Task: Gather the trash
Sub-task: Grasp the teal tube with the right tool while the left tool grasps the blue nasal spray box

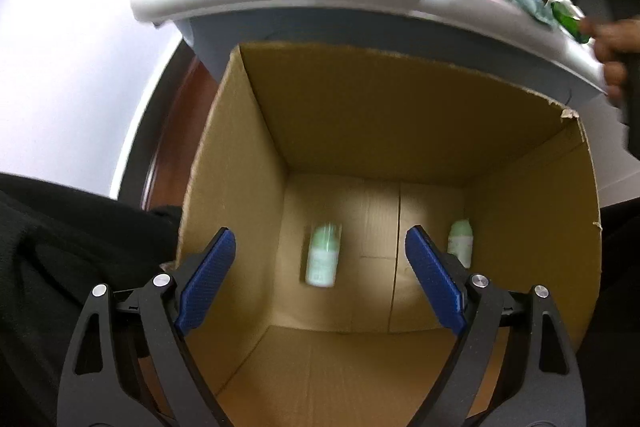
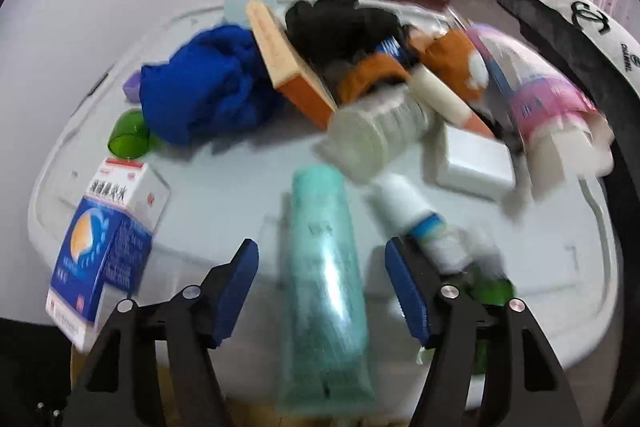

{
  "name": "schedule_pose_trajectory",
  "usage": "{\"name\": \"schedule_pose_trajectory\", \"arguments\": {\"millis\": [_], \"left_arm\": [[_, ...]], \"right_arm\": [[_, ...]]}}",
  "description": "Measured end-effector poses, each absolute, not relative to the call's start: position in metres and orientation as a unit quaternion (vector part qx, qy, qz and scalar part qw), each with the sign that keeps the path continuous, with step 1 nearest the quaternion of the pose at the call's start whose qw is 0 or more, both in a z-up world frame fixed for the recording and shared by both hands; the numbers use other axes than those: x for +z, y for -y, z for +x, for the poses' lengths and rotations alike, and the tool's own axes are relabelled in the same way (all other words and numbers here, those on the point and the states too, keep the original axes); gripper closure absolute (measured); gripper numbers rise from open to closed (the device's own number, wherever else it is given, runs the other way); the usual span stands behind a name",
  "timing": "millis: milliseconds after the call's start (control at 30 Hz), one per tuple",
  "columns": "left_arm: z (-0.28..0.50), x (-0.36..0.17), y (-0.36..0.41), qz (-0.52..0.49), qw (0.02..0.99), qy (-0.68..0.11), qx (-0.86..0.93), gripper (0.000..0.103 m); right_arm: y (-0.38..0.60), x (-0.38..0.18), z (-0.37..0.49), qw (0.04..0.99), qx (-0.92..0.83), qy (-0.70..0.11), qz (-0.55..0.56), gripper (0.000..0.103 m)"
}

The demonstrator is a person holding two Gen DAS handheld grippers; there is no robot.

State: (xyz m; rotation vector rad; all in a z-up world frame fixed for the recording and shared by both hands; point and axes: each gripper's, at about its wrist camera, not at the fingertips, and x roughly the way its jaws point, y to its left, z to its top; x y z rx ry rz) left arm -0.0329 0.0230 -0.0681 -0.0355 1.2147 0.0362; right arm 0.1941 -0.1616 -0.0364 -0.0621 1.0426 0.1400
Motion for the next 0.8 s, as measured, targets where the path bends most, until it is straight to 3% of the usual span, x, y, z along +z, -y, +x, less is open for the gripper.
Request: {"name": "schedule_pose_trajectory", "arguments": {"millis": [67,167,300,433,567,633,800], "left_arm": [[-0.033,-0.063,-0.021,-0.004,0.829,-0.56,0.018,0.018],[-0.035,-0.059,-0.016,-0.002,0.832,-0.554,0.018,0.018],[-0.034,-0.058,-0.022,-0.008,0.838,-0.545,0.02,0.018],[-0.023,-0.032,-0.026,-0.02,0.865,-0.501,0.018,0.018],[0.021,0.0,-0.016,-0.017,0.886,-0.463,0.017,0.018],[0.05,0.007,-0.009,-0.011,0.889,-0.458,0.021,0.013],[0.116,-0.012,0.016,0.002,0.867,-0.497,0.025,0.013]], "right_arm": [[0.159,-0.034,0.191,0.87,0.06,-0.488,-0.037,0.071],[0.154,-0.032,0.183,0.874,0.051,-0.482,-0.048,0.072],[0.173,-0.022,0.178,0.87,0.06,-0.489,0.016,0.072],[0.188,0.02,0.148,0.887,0.094,-0.448,0.054,0.072],[0.206,0.051,0.118,0.912,0.109,-0.392,0.055,0.072],[0.218,0.05,0.113,0.912,0.107,-0.388,0.073,0.071],[0.241,0.052,0.116,0.904,0.112,-0.394,0.123,0.071]]}}
